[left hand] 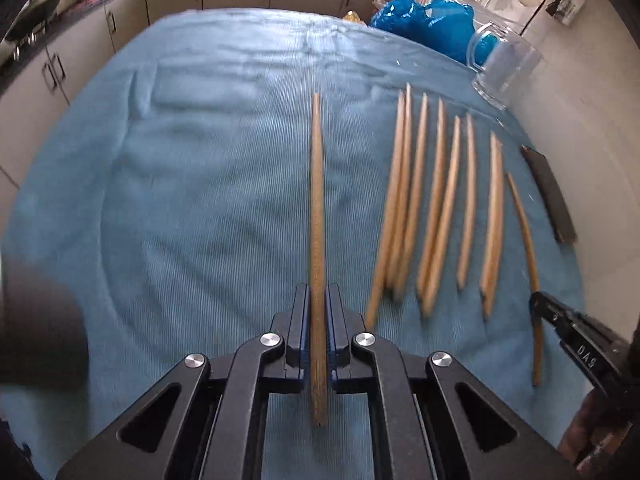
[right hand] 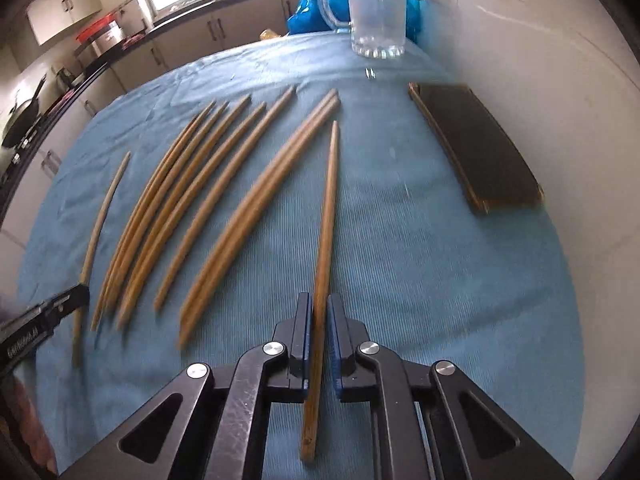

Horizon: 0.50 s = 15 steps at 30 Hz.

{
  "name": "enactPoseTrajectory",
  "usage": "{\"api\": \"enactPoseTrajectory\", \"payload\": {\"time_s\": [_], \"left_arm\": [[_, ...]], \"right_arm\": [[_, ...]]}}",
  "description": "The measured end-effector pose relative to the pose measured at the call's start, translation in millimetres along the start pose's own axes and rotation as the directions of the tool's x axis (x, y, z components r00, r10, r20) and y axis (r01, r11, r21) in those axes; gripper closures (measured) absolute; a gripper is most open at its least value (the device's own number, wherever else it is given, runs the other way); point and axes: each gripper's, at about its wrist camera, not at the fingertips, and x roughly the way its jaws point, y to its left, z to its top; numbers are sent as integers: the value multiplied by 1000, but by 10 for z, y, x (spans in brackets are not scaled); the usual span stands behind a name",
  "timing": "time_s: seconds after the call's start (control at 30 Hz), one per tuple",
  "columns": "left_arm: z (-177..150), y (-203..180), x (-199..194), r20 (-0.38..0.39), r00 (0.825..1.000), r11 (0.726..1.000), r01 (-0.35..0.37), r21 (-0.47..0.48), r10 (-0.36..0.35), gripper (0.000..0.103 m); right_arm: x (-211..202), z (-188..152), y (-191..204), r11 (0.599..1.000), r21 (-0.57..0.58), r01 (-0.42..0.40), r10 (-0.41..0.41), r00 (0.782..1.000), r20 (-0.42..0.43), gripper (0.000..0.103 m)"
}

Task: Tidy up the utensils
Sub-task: 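Lift the held chopsticks with both grippers and carry them toward the black cup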

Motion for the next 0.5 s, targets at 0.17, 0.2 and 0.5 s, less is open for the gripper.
{"api": "enactPoseTrajectory", "payload": {"time_s": [0.17, 0.2, 0.5], "left_arm": [[-550, 47, -254, -39, 998, 998, 59, 25, -58, 96], [-663, 41, -307, -47, 997, 997, 64, 40, -62, 96], [-909, 61, -698, -79, 989, 988, 135, 80, -129, 90]], "right_arm": [[-324, -537, -137, 998, -34, -50, 48, 998, -42, 96], [-355, -622, -162, 998, -35, -54, 52, 997, -59, 96], [-613, -863, -223, 993, -60, -98, 95, 994, -52, 65]]}}
